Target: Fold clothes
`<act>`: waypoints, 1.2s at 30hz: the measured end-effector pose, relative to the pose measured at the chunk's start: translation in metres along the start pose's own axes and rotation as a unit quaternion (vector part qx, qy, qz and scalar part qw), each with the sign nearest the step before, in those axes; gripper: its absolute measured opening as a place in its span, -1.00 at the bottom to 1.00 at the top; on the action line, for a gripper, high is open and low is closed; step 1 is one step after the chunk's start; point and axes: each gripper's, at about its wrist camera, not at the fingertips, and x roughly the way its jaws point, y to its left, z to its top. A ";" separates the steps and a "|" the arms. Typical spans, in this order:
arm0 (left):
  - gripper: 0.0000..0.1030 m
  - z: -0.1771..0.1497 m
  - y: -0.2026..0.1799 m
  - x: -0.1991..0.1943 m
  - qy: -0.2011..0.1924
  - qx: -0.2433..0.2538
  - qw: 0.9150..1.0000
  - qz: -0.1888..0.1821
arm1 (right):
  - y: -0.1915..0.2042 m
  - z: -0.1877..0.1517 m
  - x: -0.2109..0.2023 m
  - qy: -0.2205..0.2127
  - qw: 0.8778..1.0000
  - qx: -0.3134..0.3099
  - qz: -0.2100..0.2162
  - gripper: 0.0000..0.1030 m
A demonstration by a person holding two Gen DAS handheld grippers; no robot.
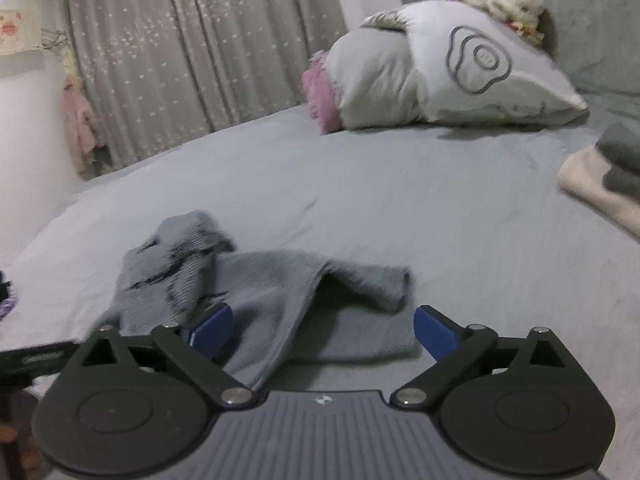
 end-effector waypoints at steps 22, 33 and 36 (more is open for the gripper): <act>0.94 0.003 0.011 0.003 -0.053 -0.043 0.996 -0.056 | 0.047 -0.051 0.034 0.041 0.996 0.034 0.070 0.81; -0.48 0.007 0.010 0.005 -0.040 -0.062 0.995 -0.063 | 0.057 -0.046 0.046 0.047 0.994 0.061 0.077 -0.50; -0.64 0.009 0.001 -0.014 -0.047 -0.047 0.996 -0.056 | 0.051 -0.037 0.046 0.045 0.993 0.066 0.082 -0.70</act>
